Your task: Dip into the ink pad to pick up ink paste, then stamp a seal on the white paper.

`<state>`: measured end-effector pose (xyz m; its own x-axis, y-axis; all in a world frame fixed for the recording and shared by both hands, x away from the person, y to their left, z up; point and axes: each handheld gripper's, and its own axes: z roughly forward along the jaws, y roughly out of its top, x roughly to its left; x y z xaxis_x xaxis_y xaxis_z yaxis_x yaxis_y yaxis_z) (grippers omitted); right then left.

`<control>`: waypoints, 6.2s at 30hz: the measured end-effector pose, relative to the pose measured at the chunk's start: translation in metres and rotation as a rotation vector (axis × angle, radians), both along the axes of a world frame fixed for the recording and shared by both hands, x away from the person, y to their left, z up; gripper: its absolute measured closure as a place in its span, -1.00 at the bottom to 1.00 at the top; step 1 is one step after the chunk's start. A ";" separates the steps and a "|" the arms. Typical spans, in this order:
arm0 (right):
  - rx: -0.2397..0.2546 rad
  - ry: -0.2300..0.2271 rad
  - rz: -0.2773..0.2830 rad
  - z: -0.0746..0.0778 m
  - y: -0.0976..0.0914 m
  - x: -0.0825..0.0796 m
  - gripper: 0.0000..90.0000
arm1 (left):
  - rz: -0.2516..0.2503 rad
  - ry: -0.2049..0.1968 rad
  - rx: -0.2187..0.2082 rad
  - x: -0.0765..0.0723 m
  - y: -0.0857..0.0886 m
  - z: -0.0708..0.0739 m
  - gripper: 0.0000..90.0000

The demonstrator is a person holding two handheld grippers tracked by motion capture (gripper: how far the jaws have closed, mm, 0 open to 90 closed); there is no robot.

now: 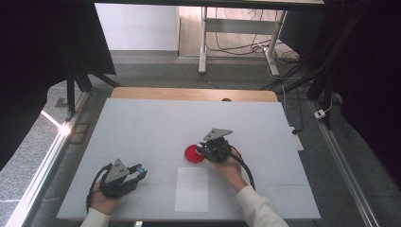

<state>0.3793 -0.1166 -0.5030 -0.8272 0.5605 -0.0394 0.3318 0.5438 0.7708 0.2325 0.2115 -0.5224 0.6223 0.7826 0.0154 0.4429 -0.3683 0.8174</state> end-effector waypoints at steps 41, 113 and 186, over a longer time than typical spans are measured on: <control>0.120 -0.014 -0.048 0.011 -0.015 0.000 0.67 | 0.004 -0.003 -0.001 0.000 0.002 0.000 0.43; 0.243 -0.040 0.065 0.050 -0.041 -0.048 0.67 | -0.003 -0.005 0.008 0.003 -0.001 0.000 0.43; 0.062 0.041 0.275 0.013 -0.006 -0.089 0.67 | -0.007 0.004 0.012 0.003 -0.001 -0.002 0.43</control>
